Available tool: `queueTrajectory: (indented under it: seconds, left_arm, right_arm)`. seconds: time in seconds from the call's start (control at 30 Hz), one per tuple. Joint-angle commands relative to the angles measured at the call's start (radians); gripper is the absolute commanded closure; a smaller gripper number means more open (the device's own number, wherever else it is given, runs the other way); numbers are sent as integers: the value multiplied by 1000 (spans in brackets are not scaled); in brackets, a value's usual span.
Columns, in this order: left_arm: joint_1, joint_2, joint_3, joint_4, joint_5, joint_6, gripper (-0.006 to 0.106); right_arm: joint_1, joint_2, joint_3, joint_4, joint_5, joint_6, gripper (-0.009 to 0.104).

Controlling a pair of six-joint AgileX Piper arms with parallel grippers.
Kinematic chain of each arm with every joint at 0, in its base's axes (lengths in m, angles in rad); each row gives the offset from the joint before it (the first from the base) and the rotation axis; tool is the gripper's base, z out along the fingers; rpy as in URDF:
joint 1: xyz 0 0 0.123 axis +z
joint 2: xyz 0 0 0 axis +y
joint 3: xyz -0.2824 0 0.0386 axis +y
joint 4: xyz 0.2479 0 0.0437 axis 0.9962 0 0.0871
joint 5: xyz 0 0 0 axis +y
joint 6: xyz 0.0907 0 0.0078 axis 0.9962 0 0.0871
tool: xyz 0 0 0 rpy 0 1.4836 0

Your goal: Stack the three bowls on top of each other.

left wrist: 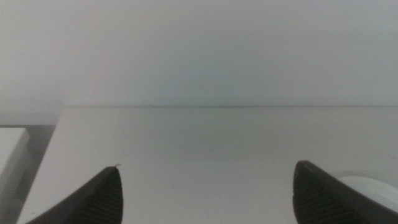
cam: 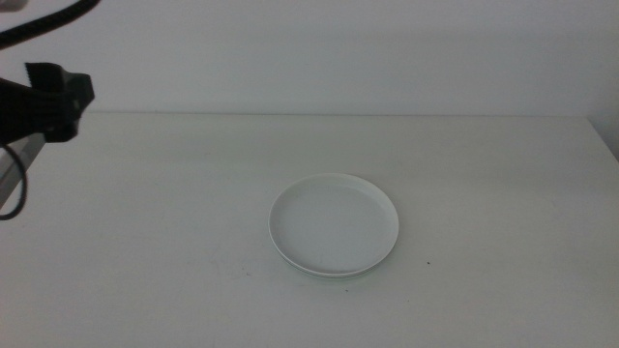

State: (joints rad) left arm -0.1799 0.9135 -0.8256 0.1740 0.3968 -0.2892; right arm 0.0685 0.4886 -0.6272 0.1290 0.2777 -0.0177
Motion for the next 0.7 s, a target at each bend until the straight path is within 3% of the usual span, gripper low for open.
queueTrajectory:
  seconds: [0.0,0.1,0.27,0.67]
  left_arm:
    - [15,-27,7,11,3,1,7]
    - [64,-82,19,-37,-7,74,7]
    - [132,-226,123,-228,-153,350,7]
    - [143,-311,209,-208,-158,346,7]
  right_arm:
    - [-9,-4,6,-10,-11,-3,2]
    - [-9,-4,6,-10,-13,-3,2]
    - [-9,-4,6,-10,-13,-3,2]
    - [-9,-4,6,-10,-14,-3,2]
